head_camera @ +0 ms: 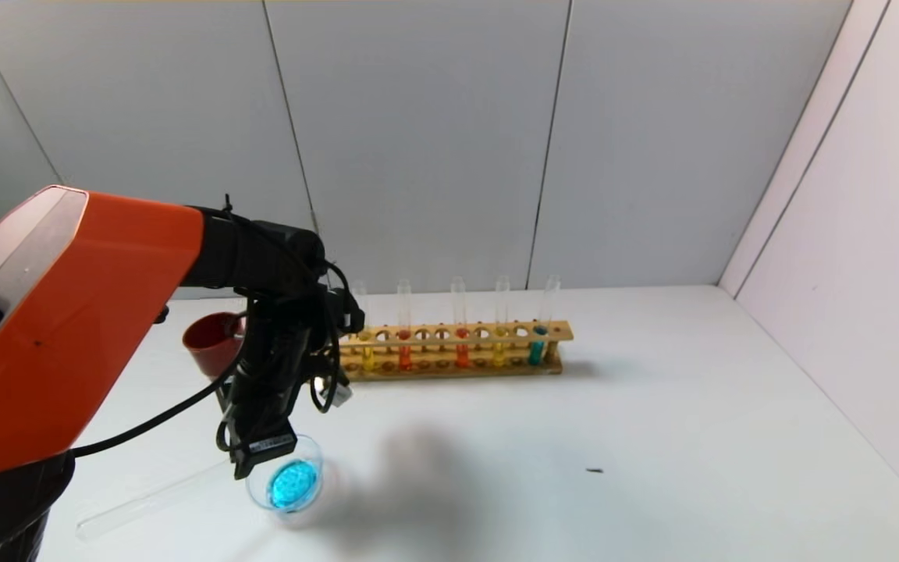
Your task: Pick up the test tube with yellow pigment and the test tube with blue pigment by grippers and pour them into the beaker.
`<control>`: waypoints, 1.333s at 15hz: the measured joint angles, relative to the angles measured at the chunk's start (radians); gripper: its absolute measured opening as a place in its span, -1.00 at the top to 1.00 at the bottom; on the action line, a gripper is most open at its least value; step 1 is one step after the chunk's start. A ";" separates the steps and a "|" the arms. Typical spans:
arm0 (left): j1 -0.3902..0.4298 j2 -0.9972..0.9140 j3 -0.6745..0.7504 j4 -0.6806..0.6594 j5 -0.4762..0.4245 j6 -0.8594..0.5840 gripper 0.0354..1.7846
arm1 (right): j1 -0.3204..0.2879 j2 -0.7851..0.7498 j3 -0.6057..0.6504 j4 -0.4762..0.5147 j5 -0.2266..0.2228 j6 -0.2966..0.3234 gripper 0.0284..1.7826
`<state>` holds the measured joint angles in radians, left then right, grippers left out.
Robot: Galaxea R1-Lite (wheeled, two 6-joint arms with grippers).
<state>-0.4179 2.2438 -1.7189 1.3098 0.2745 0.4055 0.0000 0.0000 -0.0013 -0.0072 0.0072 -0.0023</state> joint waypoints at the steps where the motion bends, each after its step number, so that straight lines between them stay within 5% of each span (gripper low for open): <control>1: -0.006 0.014 -0.016 0.024 0.022 0.000 0.70 | 0.000 0.000 0.000 0.000 0.000 0.000 -0.96; 20: -0.038 0.073 -0.063 0.084 0.092 -0.003 0.70 | 0.000 0.000 0.000 0.000 0.000 0.000 -0.96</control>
<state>-0.4555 2.3168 -1.7815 1.3936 0.3664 0.4026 0.0000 0.0000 -0.0013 -0.0072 0.0072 -0.0028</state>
